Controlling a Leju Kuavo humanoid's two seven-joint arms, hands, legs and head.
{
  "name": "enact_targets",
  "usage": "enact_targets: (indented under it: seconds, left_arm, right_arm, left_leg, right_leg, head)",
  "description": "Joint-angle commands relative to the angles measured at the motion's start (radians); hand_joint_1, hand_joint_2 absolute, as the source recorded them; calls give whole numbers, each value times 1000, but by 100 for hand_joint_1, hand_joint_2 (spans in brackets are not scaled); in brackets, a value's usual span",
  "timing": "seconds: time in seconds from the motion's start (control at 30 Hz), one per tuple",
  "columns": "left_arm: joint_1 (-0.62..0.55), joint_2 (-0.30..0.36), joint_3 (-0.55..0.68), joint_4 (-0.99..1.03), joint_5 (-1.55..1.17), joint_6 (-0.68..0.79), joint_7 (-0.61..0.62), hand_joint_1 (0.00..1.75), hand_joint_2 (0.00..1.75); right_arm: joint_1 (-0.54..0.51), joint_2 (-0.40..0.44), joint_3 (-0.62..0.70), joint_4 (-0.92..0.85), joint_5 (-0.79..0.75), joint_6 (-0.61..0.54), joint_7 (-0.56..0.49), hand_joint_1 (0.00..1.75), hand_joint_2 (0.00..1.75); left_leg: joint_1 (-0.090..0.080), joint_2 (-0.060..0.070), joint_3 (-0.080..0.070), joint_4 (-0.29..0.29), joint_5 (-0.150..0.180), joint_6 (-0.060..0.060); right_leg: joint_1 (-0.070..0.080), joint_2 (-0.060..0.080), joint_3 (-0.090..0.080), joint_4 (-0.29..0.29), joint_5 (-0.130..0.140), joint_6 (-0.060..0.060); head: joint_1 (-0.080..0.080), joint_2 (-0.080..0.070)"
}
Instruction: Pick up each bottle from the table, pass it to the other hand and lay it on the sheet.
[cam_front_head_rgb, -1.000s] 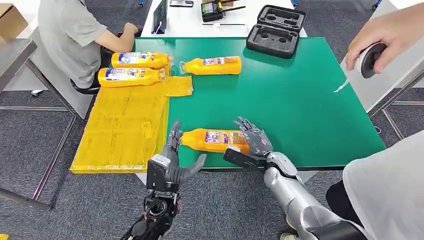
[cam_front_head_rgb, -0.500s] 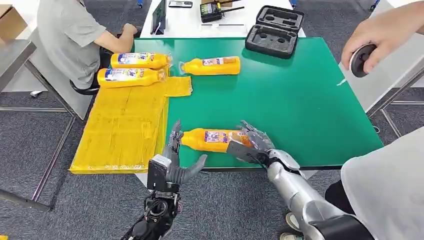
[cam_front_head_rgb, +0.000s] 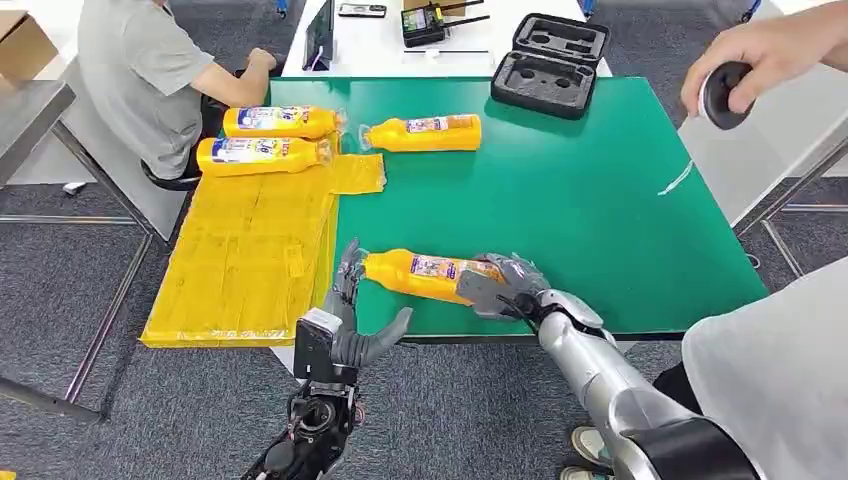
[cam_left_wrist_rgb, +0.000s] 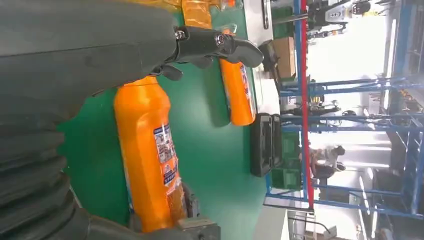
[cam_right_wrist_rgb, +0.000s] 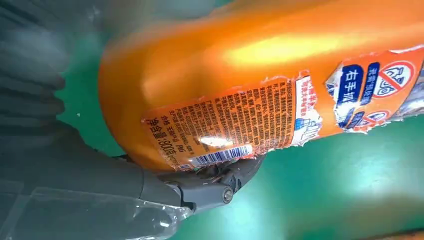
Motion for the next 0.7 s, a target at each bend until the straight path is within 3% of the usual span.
enact_targets:
  seconds: [0.03, 0.27, 0.4, 0.5, 0.7]
  left_arm:
    - [-17, 29, -25, 25, 0, 5, 3, 0, 175]
    - [29, 42, 13, -82, 9, 35, 3, 0, 175]
    - [43, 38, 56, -96, 30, 41, 3, 0, 175]
    - [42, 33, 63, -88, 40, 34, 3, 0, 175]
    - [42, 8, 96, -71, 95, -33, 3, 0, 175]
  right_arm:
    - [13, 7, -42, 64, -28, 6, -27, 175, 175]
    - [32, 34, -157, 40, -164, -90, -165, 175, 175]
    - [82, 73, -236, -16, -278, -149, -307, 175, 175]
    - [98, 76, -243, -43, -299, -158, -316, 175, 175]
    - [256, 75, -189, -302, -572, -208, -316, 175, 175]
  left_leg:
    - [1, -1, 2, -1, 0, -2]
    - [2, 0, 3, -1, -1, -2]
    - [1, 2, 0, 0, -1, -2]
    - [1, 1, -1, 0, -1, -2]
    - [1, -2, -2, -1, 0, -1]
  right_leg:
    - [1, -1, 3, -1, 0, -2]
    - [2, 0, 3, -2, -1, -2]
    - [1, 2, 1, 0, 0, -2]
    - [1, 1, 0, 0, 0, -1]
    - [1, -2, -1, -1, 0, -1]
  head:
    - [0, 0]
    - [0, 0]
    - [0, 0]
    - [0, 0]
    - [0, 0]
